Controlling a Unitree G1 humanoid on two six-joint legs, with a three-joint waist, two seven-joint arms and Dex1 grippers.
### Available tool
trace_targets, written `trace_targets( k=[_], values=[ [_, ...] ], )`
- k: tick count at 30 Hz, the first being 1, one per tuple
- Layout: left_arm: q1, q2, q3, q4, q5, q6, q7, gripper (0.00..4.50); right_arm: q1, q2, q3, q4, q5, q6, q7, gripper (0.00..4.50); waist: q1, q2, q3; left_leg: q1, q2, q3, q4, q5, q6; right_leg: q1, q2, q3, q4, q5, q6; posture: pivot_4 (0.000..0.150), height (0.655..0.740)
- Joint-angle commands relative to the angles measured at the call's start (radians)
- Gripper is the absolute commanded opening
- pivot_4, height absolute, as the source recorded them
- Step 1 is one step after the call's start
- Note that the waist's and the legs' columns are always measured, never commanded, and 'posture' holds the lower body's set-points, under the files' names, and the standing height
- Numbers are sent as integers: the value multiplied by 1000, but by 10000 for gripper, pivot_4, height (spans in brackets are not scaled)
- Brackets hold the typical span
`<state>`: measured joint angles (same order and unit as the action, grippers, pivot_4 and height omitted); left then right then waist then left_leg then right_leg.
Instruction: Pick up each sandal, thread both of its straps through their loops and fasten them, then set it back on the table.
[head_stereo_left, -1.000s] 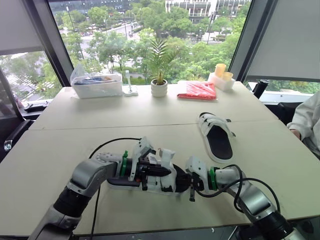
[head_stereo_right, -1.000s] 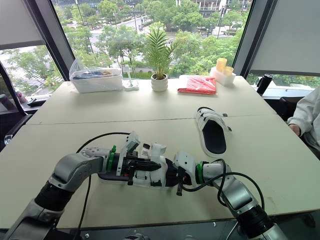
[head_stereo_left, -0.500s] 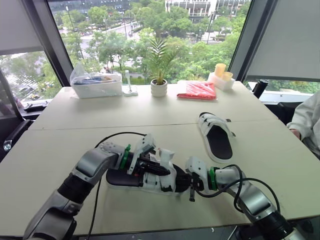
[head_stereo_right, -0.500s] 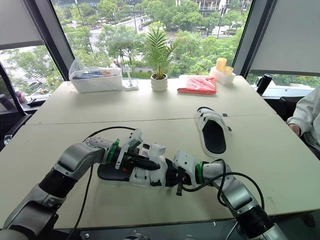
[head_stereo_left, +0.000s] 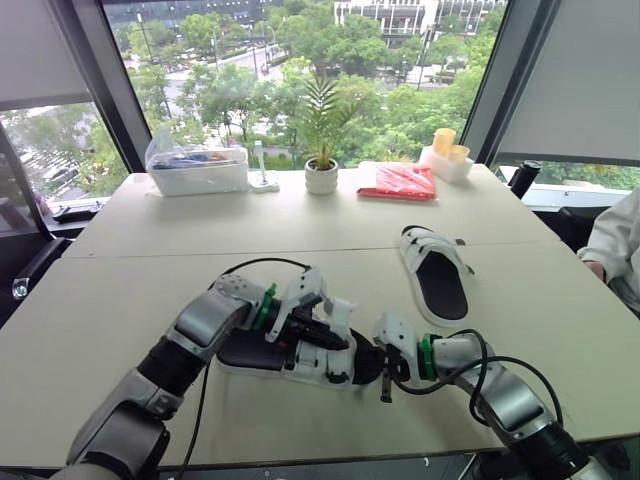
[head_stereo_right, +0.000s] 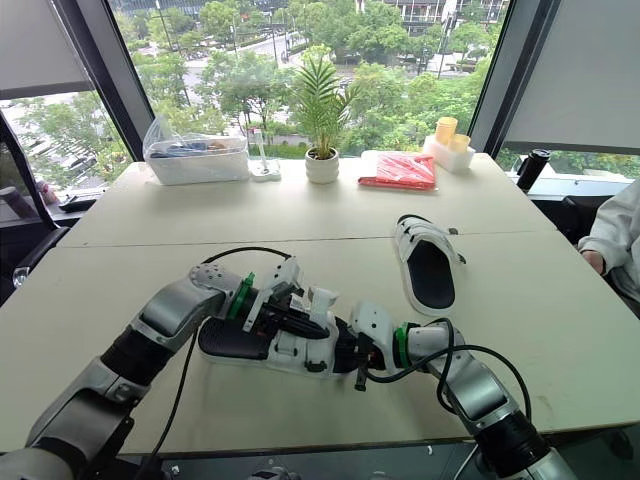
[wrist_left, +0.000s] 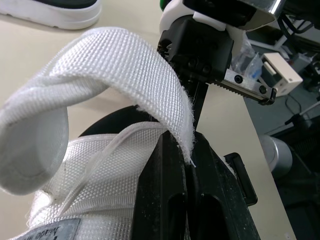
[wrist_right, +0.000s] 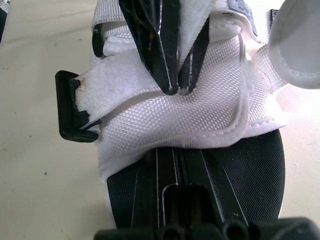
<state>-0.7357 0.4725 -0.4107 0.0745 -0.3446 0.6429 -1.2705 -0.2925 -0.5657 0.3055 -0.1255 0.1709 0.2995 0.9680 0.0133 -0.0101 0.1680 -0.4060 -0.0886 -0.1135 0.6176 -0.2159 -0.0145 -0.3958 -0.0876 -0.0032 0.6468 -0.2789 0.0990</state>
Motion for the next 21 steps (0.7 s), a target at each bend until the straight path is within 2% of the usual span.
trace_targets(
  k=[1,9,14,18,21],
  values=[
    [20,-21,-39,-78,-7,8,-18,616,14,1,25,30,-36,27,-13,0,0,0,0,0,0,0,0,0,0,0,0,0,0,0,0,1500,7400],
    [129,27,-57,-201,-6,37,-27,616,11,8,31,36,-38,24,-13,0,-2,0,0,0,0,0,-1,0,0,0,0,0,0,0,0,1500,7400],
    [159,25,-19,-230,-26,46,-15,616,4,12,37,45,-40,20,-10,0,-1,0,0,0,0,0,-1,0,0,0,0,0,0,0,0,1500,7400],
    [173,48,-39,-232,6,26,-17,616,-3,15,41,54,-41,16,-7,0,-2,0,0,0,0,0,-1,0,0,0,0,0,0,0,0,1500,7400],
    [188,65,-48,-234,19,14,-16,9393,-8,16,43,58,-41,14,-6,0,-4,0,0,0,0,0,-1,0,0,0,0,0,0,0,0,1500,7400]
  ],
)
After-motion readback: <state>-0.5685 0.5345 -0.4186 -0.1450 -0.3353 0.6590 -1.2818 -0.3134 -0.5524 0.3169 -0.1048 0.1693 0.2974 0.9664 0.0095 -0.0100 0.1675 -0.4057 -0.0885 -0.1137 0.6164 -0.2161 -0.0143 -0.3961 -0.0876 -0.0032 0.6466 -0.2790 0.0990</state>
